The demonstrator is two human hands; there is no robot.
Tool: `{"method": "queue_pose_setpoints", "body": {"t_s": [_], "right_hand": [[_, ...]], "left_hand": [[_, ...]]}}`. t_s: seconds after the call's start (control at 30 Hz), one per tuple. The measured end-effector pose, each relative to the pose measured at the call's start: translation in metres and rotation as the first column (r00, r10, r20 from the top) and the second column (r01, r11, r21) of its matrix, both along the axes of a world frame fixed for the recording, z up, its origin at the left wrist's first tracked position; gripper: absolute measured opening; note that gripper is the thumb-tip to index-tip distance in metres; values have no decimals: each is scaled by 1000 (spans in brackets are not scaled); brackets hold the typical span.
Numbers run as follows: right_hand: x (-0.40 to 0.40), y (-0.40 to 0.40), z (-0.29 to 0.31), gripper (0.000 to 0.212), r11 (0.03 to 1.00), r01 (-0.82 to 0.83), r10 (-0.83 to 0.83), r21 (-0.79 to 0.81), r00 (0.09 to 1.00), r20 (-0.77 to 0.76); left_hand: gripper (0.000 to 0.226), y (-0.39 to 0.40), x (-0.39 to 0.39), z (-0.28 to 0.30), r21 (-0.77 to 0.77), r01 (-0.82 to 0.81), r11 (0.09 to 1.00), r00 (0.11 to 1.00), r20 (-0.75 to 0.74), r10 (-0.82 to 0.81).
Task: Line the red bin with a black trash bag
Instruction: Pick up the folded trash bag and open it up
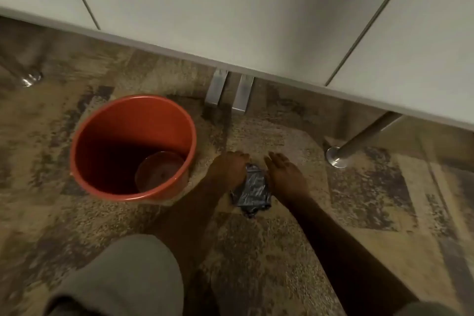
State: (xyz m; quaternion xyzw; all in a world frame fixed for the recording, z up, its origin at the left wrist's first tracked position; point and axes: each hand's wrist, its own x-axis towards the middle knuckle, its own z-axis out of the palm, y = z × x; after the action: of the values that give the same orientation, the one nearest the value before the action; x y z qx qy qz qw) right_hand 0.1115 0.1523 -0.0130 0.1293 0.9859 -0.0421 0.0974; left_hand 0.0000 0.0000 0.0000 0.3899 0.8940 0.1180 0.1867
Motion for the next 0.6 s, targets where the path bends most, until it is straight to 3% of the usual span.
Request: {"method": "queue_pose_setpoints", "body": {"t_s": [0.17,0.33,0.5,0.6], "right_hand": [[-8,2,-79,54,999,-40,44,-32,993,111],[-11,-2,-127,61,996,-29,47,-83,973,225],[-3,-5,-149,60,985,-43,98,-165,934,344],[-3,-6,-154,67,986,-32,103,-166,893,438]], "left_hand": [[28,19,-3,-81,-98,-139,985,990,22,142],[29,22,4,-145,-192,-76,978,996,-68,64],[38,15,8,-176,-171,-74,983,988,-147,48],[27,13,7,-180,-148,-110,983,987,-137,89]]}}
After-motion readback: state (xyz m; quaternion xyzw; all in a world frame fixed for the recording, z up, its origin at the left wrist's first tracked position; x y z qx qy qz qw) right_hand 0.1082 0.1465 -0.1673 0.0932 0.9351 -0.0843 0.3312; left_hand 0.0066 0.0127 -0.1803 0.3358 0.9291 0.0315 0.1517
